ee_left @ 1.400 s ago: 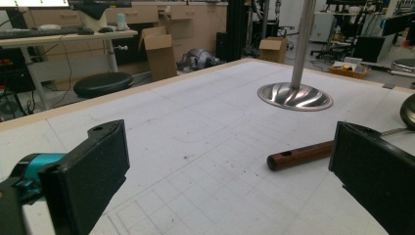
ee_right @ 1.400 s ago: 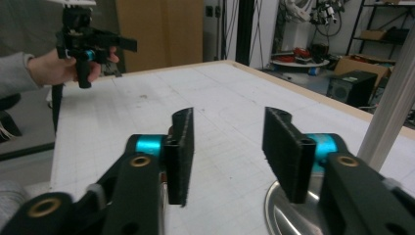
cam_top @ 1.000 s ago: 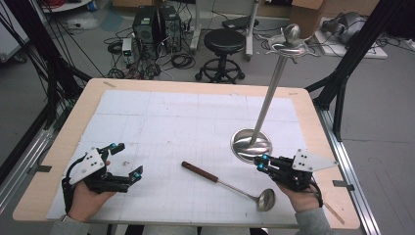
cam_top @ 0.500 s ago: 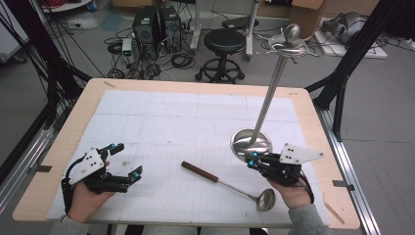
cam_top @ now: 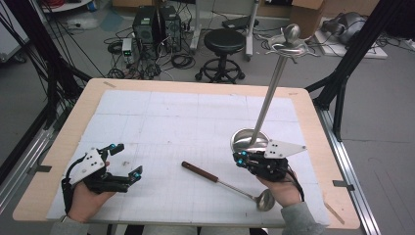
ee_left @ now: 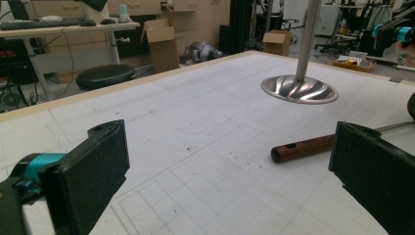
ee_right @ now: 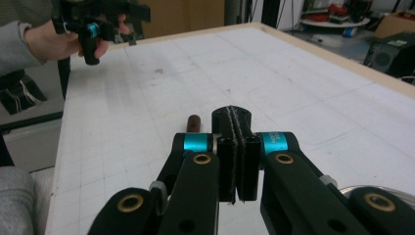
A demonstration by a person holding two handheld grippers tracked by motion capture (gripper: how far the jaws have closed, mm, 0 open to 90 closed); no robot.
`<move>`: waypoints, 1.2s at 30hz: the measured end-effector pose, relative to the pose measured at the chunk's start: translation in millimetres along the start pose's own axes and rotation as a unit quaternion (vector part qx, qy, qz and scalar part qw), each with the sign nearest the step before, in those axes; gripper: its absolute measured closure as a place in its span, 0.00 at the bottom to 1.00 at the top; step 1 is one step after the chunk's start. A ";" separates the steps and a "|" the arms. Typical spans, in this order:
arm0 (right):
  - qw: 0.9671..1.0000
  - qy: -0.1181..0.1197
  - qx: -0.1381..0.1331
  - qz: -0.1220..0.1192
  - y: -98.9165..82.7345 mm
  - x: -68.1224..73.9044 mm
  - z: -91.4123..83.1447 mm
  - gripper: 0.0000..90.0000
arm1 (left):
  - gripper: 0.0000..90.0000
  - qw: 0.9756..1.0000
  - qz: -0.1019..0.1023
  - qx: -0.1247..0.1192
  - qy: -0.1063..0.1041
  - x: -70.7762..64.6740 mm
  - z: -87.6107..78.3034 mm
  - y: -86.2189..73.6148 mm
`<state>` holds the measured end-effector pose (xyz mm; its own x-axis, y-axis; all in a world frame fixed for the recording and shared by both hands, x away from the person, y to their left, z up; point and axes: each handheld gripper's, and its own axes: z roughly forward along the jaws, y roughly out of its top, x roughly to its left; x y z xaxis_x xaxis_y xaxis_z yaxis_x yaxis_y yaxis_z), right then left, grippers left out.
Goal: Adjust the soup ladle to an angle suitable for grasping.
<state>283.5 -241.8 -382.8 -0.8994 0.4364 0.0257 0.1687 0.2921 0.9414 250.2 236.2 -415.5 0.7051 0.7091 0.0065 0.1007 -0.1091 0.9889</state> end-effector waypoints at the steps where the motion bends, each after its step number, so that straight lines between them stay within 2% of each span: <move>1: 1.000 0.002 0.004 -0.001 -0.5 0.3 2.5 1.00 | 0.02 1.000 0.000 0.000 0.000 0.0 0.2 -0.2; 4: 1.000 0.006 0.022 -0.001 -1.8 1.2 8.4 1.00 | 0.02 1.000 -0.001 0.002 -0.001 -0.1 0.3 -0.5; 8: 1.000 0.011 0.027 0.005 -2.5 1.7 14.9 1.00 | 0.02 1.000 -0.001 0.003 -0.001 0.3 0.4 -0.8; 18: 0.998 0.022 0.055 -0.005 -3.3 5.6 34.1 1.00 | 0.02 1.000 -0.002 0.002 0.001 0.8 0.3 -0.9; 22: 0.997 0.022 0.075 -0.012 -5.5 6.0 41.3 1.00 | 0.02 1.000 -0.002 0.002 0.001 1.1 -0.1 -0.9; 32: 0.993 0.028 0.112 -0.009 -8.9 9.0 56.5 1.00 | 0.02 1.000 -0.004 0.005 0.002 1.1 0.3 -1.5; 36: 0.990 0.028 0.135 -0.017 -12.6 10.4 64.6 1.00 | 0.02 1.000 -0.004 0.005 0.002 0.9 0.4 -1.6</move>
<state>298.2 -185.9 -416.1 -0.9264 0.3759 0.0217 0.2328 0.5266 0.8176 251.0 236.8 -417.2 0.7020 0.7122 -0.0004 0.1130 -0.1109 0.9874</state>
